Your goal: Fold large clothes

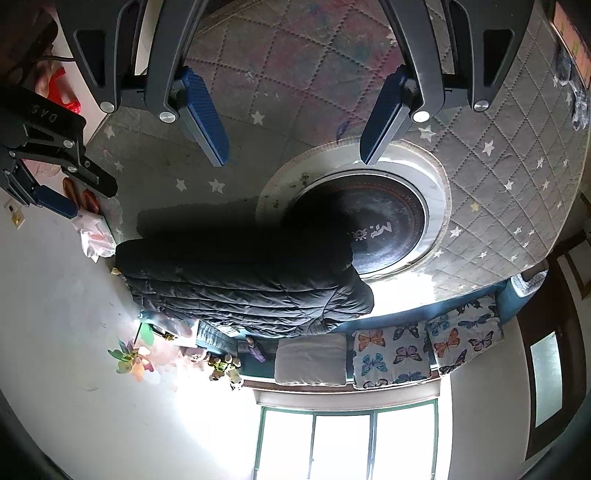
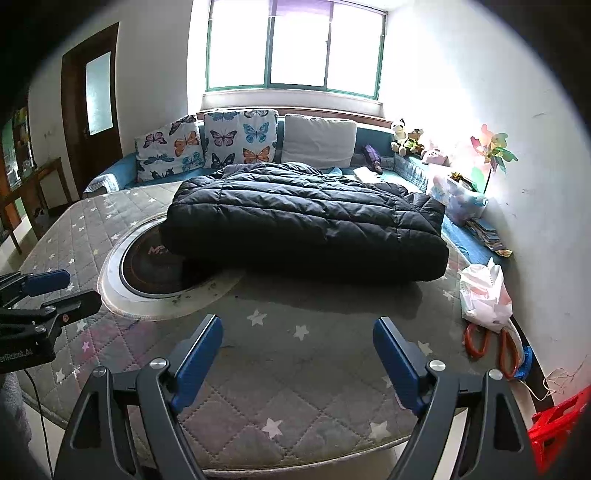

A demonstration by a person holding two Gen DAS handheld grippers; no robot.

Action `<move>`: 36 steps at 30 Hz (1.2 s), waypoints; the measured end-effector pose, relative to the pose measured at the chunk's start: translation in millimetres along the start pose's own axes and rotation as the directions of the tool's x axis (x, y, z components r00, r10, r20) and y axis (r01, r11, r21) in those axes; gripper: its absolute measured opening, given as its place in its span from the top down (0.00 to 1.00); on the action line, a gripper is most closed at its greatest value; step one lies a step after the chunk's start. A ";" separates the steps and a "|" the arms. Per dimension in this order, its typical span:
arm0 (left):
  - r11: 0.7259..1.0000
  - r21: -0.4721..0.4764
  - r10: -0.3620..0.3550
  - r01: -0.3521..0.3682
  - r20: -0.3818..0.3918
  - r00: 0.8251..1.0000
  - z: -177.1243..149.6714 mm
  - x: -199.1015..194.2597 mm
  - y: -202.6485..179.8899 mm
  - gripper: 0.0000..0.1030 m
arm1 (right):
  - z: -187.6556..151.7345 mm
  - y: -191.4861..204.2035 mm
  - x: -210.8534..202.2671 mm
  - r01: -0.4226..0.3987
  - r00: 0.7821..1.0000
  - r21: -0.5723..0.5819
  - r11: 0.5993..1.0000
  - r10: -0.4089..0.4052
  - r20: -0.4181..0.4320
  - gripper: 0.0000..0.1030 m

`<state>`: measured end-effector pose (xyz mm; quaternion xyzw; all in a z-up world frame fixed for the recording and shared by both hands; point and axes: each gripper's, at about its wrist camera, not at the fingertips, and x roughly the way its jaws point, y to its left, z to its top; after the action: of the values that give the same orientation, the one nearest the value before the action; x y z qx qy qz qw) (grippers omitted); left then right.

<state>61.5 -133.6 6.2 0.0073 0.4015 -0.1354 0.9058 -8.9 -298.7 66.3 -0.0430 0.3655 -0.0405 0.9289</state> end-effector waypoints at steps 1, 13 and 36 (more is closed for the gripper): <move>1.000 0.000 0.000 0.000 -0.002 1.000 0.0 0.1 -0.1 0.24 | -0.6 0.1 -0.4 0.001 1.000 -0.003 1.000 -0.001 0.000 0.11; 1.000 0.017 0.004 -0.004 0.002 1.000 -3.8 -0.9 -7.4 0.24 | -1.0 -0.5 -2.9 -0.005 1.000 0.006 1.000 0.005 0.007 0.11; 0.999 0.051 0.009 -0.008 -0.014 1.000 -7.6 5.6 -16.0 0.24 | -2.8 0.5 -1.2 -0.025 1.000 0.016 1.000 0.025 0.006 0.11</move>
<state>55.6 -149.4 -1.4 0.0331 0.4043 -0.1417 0.9030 -11.6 -298.3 65.0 -0.0310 0.3631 -0.0319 0.9307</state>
